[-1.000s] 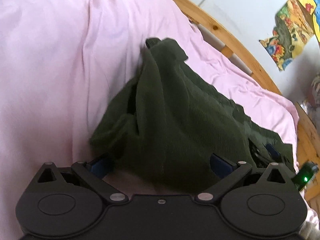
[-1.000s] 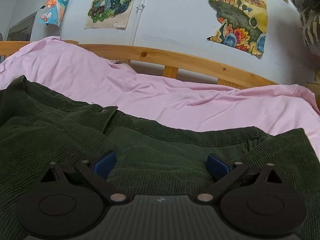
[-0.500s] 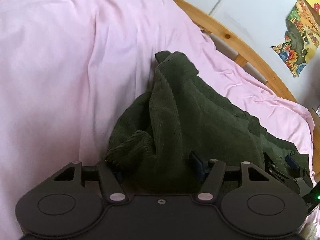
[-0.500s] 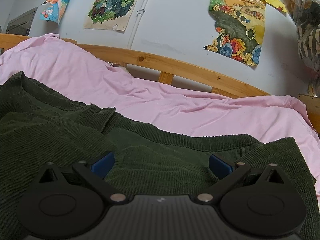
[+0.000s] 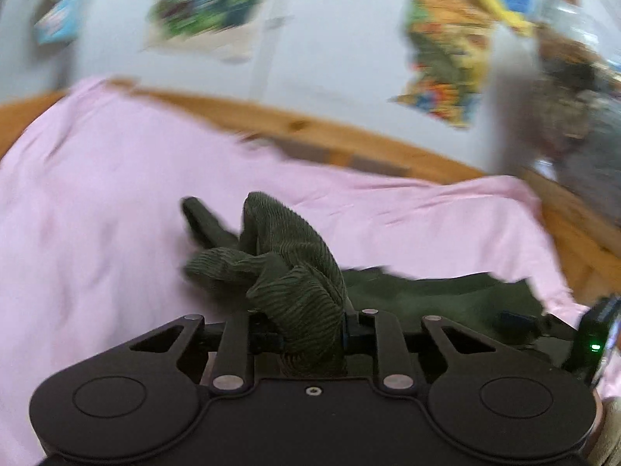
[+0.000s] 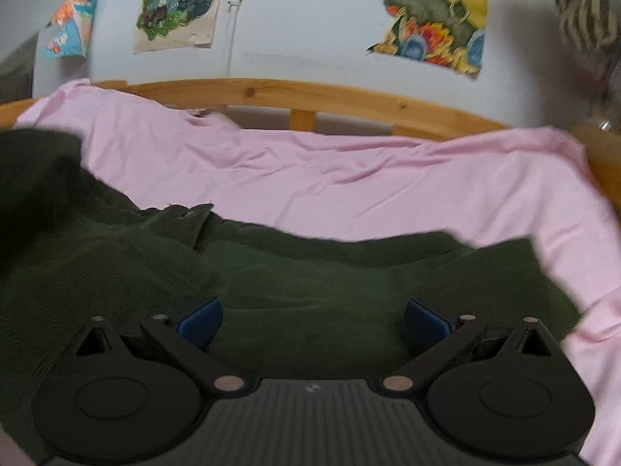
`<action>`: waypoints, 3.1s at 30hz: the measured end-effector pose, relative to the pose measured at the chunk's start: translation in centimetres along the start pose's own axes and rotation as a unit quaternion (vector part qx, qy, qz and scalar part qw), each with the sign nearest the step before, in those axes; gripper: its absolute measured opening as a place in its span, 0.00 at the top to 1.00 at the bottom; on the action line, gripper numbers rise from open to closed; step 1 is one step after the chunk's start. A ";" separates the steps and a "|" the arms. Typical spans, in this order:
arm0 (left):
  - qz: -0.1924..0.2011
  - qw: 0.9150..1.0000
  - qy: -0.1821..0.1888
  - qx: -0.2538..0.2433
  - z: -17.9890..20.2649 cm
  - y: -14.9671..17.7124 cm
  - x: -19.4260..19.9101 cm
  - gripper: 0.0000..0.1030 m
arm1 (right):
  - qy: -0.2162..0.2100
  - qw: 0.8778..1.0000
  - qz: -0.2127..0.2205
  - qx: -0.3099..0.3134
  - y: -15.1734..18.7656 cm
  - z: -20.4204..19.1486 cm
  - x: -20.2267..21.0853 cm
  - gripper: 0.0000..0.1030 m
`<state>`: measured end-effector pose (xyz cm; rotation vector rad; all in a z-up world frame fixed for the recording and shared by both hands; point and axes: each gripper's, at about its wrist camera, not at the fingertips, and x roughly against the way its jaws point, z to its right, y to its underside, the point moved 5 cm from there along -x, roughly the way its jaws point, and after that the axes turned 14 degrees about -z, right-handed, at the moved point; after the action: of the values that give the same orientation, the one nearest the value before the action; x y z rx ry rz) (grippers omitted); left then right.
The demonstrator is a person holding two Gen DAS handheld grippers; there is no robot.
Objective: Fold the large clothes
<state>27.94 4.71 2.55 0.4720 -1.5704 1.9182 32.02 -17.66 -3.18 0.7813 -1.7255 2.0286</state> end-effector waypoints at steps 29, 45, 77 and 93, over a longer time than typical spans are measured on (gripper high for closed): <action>-0.048 0.974 0.075 -0.210 14.6 3.8 -3.9 0.78 | -0.450 0.828 -0.063 -0.328 -1.2 12.1 -1.4 0.00; -0.039 0.969 0.087 -0.229 15.6 4.4 -3.6 0.78 | -0.369 0.916 -0.071 -0.137 -7.3 4.7 0.0 0.55; -0.044 0.976 0.200 -0.078 13.6 6.1 -2.0 0.16 | -0.157 0.976 -0.077 -0.133 1.2 16.2 2.4 0.78; -0.171 0.967 0.160 -0.101 12.0 7.6 -10.4 0.35 | -0.063 0.993 -0.041 -0.091 0.6 16.5 7.4 0.93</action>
<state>29.61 -10.18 -6.78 0.3023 -1.3534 1.4721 28.79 -34.54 2.60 0.9196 -1.8824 1.7742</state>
